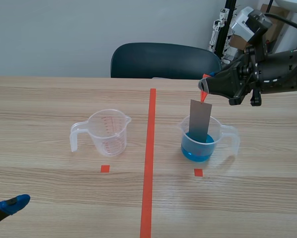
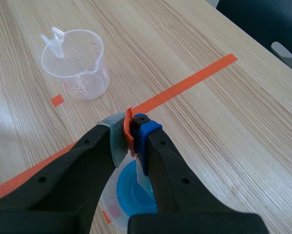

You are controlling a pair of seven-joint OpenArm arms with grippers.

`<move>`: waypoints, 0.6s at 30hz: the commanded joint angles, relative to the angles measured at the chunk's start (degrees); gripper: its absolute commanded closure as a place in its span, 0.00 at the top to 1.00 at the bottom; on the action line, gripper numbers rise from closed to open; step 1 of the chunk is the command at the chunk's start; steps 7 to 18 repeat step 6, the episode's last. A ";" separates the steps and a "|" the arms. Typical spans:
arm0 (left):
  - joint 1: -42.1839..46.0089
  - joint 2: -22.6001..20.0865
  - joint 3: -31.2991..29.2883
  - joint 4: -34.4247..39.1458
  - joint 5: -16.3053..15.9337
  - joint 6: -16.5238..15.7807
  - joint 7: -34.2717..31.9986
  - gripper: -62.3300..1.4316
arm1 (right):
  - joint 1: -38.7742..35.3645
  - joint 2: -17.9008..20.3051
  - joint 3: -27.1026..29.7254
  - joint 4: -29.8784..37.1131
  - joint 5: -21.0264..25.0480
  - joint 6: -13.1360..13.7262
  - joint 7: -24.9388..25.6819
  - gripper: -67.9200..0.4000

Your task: Do the redox reaction experiment. lower the plate into the blue solution

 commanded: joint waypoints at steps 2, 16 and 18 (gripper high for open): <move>0.61 0.13 -0.44 1.22 -0.55 0.09 -0.83 1.00 | 0.98 0.76 0.55 0.13 0.61 0.68 0.81 0.01; 0.61 0.13 -0.44 1.22 -0.55 0.09 -0.83 1.00 | 0.98 0.76 0.55 0.13 0.61 0.68 0.81 0.01; 0.61 0.13 -0.44 1.22 -0.55 0.09 -0.83 1.00 | 0.98 0.76 0.55 0.13 0.61 0.68 0.81 0.01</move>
